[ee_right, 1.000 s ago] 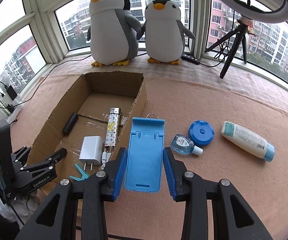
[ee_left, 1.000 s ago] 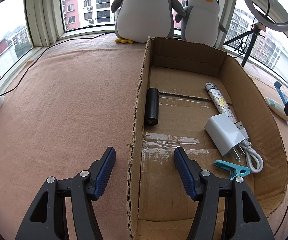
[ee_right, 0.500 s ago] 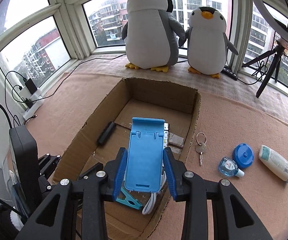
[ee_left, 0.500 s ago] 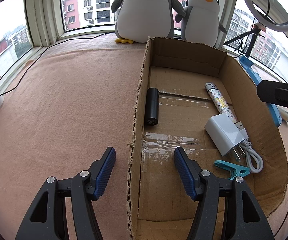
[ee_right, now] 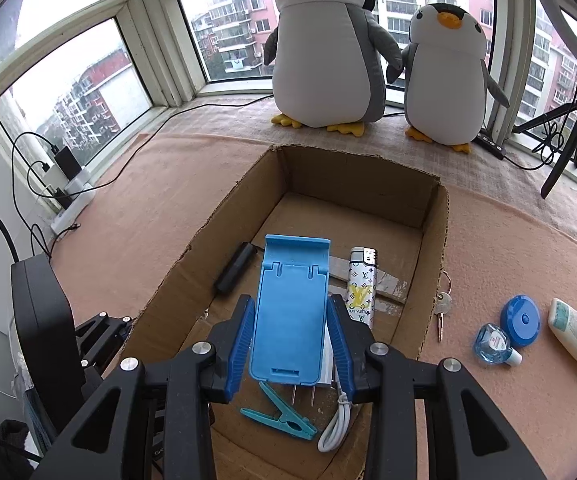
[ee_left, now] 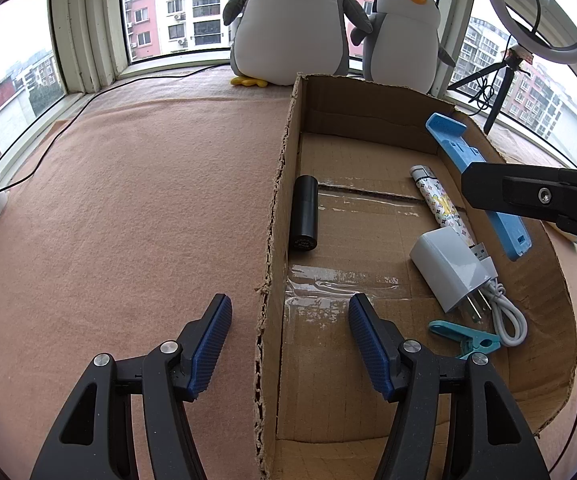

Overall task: Organize rigid objects
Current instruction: 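Carry the blue phone stand into the box and open the right gripper, then withdraw the right tool from the box toward the eye-drop bottle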

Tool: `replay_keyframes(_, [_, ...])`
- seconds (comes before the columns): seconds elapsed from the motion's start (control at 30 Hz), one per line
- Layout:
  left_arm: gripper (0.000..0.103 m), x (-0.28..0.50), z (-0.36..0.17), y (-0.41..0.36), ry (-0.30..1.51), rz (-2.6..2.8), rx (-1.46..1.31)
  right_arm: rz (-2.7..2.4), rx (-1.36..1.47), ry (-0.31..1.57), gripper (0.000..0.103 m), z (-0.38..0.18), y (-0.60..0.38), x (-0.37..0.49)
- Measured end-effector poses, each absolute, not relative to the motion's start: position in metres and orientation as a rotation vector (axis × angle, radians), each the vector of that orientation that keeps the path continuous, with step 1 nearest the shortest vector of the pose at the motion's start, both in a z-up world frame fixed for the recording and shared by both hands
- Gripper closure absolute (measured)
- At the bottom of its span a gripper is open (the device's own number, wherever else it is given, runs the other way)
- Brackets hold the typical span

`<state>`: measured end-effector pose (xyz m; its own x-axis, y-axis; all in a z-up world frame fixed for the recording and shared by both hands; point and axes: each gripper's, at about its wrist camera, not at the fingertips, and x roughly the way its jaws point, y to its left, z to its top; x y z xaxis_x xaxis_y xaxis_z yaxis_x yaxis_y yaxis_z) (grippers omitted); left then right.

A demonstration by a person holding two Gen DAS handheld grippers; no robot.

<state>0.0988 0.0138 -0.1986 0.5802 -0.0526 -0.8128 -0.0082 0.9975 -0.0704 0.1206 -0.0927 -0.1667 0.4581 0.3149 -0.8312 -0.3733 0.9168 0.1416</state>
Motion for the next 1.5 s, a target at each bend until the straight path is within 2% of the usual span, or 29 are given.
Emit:
replay_keyframes(0.13, [0.038,0.099,-0.199,0.014,0.952,-0.026,-0.07,0.421,-0.06,1.007,0.062,-0.167,-0.093,0.121])
replay_keyframes(0.43, [0.038,0.099,-0.199,0.013,0.951,-0.026,-0.07,0.412,-0.051,1.003,0.059,-0.166,-0.097,0.122])
replay_keyframes(0.87, [0.038,0.099,-0.199,0.013,0.951,-0.027,-0.07,0.385,-0.017,0.981,0.059,-0.159,-0.117,0.117])
replay_keyframes(1.17, [0.038,0.099,-0.199,0.014,0.951,-0.027,-0.07,0.295,0.05,0.96,0.059,-0.152,-0.178,0.105])
replay_keyframes(1.5, [0.038,0.099,-0.199,0.013,0.951,-0.026,-0.068,0.16,0.054,1.019,0.059,-0.171,-0.236,0.102])
